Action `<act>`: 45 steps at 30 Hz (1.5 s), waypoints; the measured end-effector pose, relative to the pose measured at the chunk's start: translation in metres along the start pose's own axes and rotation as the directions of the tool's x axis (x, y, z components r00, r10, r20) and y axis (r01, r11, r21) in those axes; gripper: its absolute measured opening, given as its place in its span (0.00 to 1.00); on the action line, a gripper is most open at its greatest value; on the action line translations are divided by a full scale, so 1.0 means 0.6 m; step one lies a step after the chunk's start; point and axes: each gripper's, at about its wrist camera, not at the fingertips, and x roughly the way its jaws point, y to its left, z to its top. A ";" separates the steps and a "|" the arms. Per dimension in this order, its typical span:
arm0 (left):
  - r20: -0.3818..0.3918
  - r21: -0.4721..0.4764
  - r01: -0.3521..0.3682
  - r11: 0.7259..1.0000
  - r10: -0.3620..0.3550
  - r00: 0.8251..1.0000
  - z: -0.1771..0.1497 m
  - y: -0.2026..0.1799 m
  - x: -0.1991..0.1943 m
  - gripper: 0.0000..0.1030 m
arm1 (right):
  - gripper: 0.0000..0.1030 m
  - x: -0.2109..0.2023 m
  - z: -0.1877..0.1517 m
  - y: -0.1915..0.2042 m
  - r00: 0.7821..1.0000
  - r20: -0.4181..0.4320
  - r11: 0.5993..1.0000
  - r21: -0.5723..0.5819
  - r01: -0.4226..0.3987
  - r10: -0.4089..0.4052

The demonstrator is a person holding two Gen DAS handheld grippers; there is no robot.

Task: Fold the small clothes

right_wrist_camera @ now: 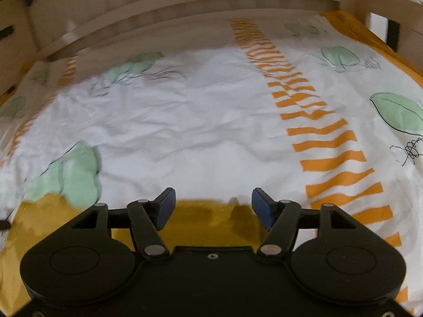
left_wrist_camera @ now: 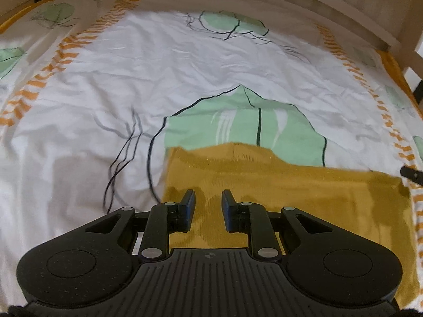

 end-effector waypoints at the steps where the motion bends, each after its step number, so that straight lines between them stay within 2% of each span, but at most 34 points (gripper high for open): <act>1: -0.006 -0.003 0.005 1.000 -0.005 1.000 -0.006 0.001 -0.009 0.20 | 0.71 -0.006 -0.007 0.005 1.000 -0.005 1.000 -0.016 -0.010 0.010; 4: -0.010 -0.047 0.019 0.999 -0.020 1.000 -0.029 0.007 -0.037 0.21 | 0.71 -0.016 -0.032 0.012 0.999 -0.034 0.998 -0.039 -0.040 0.038; 8: -0.030 -0.065 0.026 0.998 -0.028 0.999 -0.056 0.011 -0.059 0.22 | 0.71 0.008 -0.050 0.015 0.996 -0.082 0.999 -0.041 -0.024 0.021; 13: 0.006 0.020 -0.030 0.999 0.029 1.000 -0.076 0.000 -0.062 0.22 | 0.71 0.040 -0.038 0.008 0.995 -0.092 0.999 -0.037 0.030 -0.034; 15: 0.008 0.038 -0.028 0.999 0.027 1.000 -0.083 0.001 -0.057 0.22 | 0.73 0.036 -0.032 0.003 0.993 -0.097 0.997 -0.021 0.069 -0.070; 20: -0.034 0.056 -0.007 0.998 0.009 0.999 -0.086 0.006 -0.049 0.22 | 0.74 -0.020 -0.048 -0.024 0.993 -0.117 0.997 0.071 -0.010 0.019; 23: -0.015 0.057 -0.016 0.998 0.017 1.000 -0.086 0.004 -0.058 0.22 | 0.74 -0.061 -0.084 -0.037 0.988 -0.153 0.998 0.063 -0.023 0.033; 29: -0.037 0.074 0.028 0.997 -0.026 0.999 -0.092 -0.010 -0.058 0.22 | 0.76 -0.102 -0.158 -0.058 0.966 -0.256 0.998 0.068 -0.010 0.027; 35: -0.082 0.106 0.043 0.993 -0.034 0.996 -0.107 -0.025 -0.045 0.25 | 0.89 -0.123 -0.190 -0.073 0.966 -0.258 0.998 0.053 0.033 -0.019; 37: -0.106 0.091 0.048 0.995 -0.038 0.994 -0.111 -0.025 -0.036 0.30 | 0.99 -0.120 -0.192 -0.077 0.961 -0.276 0.997 0.065 0.029 -0.010; 42: -0.152 0.059 0.052 0.997 -0.042 0.987 -0.120 -0.019 -0.014 0.30 | 1.00 -0.121 -0.196 -0.082 0.964 -0.265 0.996 0.090 0.011 0.014; 45: -0.158 0.024 0.057 0.998 -0.052 0.986 -0.119 -0.012 -0.009 0.31 | 1.00 -0.124 -0.189 -0.089 0.966 -0.250 0.989 0.143 -0.036 0.072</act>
